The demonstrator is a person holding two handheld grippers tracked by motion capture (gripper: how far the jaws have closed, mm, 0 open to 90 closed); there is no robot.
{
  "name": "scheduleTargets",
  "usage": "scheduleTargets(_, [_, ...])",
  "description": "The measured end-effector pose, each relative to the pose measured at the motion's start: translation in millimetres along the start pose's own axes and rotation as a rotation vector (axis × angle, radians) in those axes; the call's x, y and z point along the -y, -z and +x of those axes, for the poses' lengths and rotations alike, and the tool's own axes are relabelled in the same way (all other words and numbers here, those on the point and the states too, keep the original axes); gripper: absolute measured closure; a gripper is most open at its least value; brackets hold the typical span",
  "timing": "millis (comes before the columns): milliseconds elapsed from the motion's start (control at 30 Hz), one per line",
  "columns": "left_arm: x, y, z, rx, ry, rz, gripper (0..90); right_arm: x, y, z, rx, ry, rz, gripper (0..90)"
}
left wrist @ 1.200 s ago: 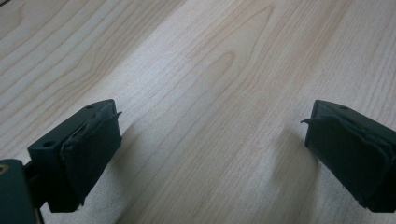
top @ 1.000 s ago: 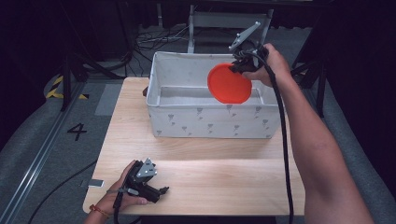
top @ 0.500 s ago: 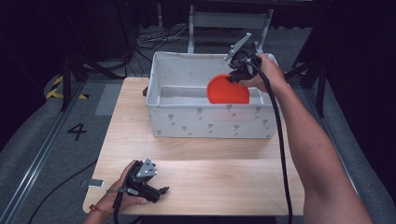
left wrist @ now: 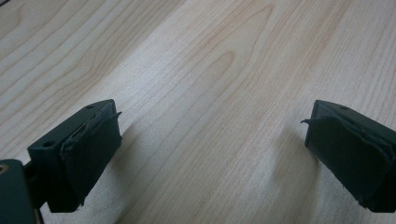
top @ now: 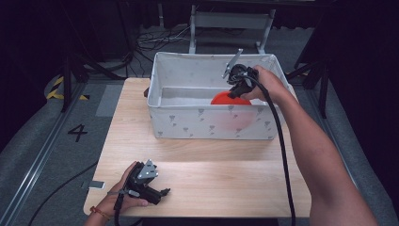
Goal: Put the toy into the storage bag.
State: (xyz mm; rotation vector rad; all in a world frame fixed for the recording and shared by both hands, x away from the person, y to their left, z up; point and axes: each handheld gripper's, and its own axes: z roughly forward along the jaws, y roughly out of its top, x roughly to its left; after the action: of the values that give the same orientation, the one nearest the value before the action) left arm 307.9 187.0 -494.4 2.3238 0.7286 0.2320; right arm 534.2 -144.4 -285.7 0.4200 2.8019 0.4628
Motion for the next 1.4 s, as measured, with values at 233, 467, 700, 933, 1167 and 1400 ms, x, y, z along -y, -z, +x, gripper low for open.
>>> scheduleTargets(233, [0.0,-0.1,-0.1,0.0,0.002,-0.002,3.7,-1.5,-4.6,5.4,-0.042,0.049,0.045,81.6])
scheduleTargets(467, [0.1,-0.2,-0.2,0.001,0.003,-0.004,3.7,-3.7,-7.3,9.0,-0.057,0.079,0.075,81.5])
scheduleTargets(700, [0.1,-0.3,-0.2,0.002,0.002,-0.005,3.7,-1.3,-10.8,9.8,-0.069,0.086,0.105,81.4])
scheduleTargets(933, [0.1,-0.3,-0.2,0.002,0.002,-0.005,3.7,-0.5,-11.7,11.4,-0.074,0.096,0.118,81.4])
scheduleTargets(1167, [0.2,-0.1,-0.4,0.002,0.005,-0.002,3.7,1.6,-11.5,13.9,-0.075,0.105,0.12,81.2])
scheduleTargets(1400, [0.1,0.0,-0.2,0.002,0.002,0.0,3.7,5.0,-9.8,14.9,-0.069,0.11,0.123,81.0])
